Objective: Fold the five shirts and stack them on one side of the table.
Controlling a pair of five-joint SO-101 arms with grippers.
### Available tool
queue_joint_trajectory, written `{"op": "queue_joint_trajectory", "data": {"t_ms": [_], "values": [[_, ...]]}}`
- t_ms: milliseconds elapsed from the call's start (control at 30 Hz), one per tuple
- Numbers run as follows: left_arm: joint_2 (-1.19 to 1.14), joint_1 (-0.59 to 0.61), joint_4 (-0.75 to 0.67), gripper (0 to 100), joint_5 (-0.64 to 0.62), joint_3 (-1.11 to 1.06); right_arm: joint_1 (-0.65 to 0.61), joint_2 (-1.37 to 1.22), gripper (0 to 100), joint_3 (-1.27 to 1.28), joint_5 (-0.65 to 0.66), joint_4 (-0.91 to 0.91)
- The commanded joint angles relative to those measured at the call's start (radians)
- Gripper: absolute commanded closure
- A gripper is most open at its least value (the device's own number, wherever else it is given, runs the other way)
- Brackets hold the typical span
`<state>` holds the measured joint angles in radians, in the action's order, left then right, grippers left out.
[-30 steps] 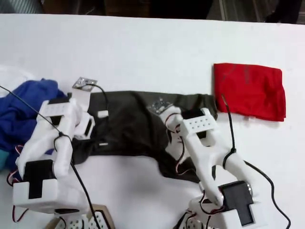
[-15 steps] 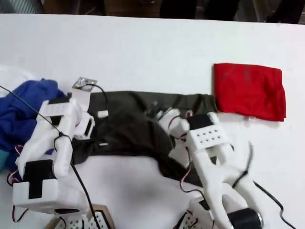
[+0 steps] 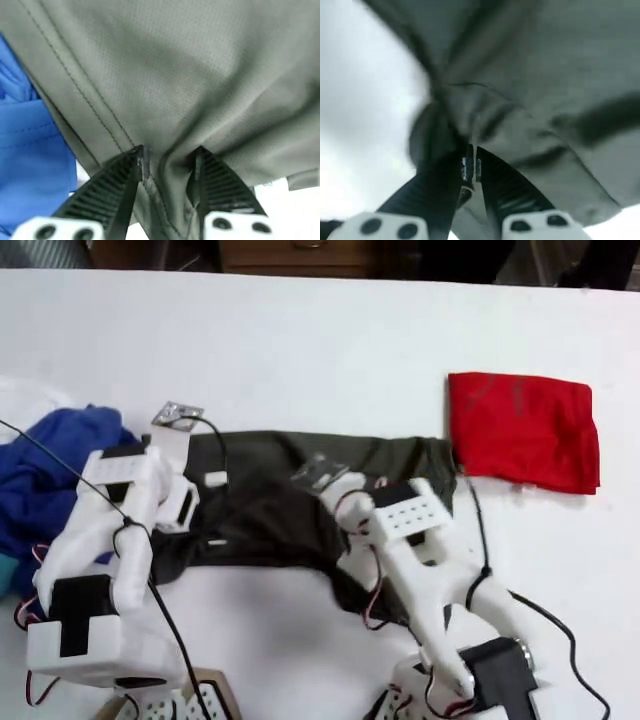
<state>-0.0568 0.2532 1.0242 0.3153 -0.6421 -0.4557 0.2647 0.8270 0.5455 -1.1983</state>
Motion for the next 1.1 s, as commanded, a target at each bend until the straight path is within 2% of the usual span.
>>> {"op": "queue_joint_trajectory", "data": {"t_ms": [0, 200, 300, 400, 500, 600, 667, 800, 1067], "values": [[-0.009, -0.009, -0.046, 83, -0.009, -0.001, -0.067, 0.025, 97.9, 0.002, -0.005, -0.07], [-0.009, -0.009, -0.046, 83, -0.009, -0.001, -0.074, 0.071, 97.9, 0.005, 0.003, -0.134], [-0.009, -0.009, -0.046, 83, -0.009, -0.001, -0.071, 0.082, 97.9, -0.002, 0.054, -0.148], [-0.009, -0.009, -0.046, 83, -0.009, -0.002, -0.031, 0.11, 97.9, -0.063, 0.057, -0.168], [-0.009, -0.009, -0.046, 83, -0.009, -0.002, 0.104, 0.171, 97.9, -0.163, 0.014, -0.145], [-0.009, -0.009, -0.046, 83, -0.009, -0.002, 0.285, 0.196, 98.0, -0.23, -0.071, -0.035], [-0.009, -0.009, -0.046, 83, -0.009, -0.002, 0.387, 0.177, 98.0, -0.242, -0.071, 0.047], [-0.009, -0.009, -0.046, 83, -0.009, 0.002, 0.489, 0.018, 98.0, -0.284, -0.029, 0.171], [-0.008, -0.011, -0.038, 83, -0.009, 0.005, 0.496, -0.418, 98.0, -0.557, -0.031, 0.182]]}}
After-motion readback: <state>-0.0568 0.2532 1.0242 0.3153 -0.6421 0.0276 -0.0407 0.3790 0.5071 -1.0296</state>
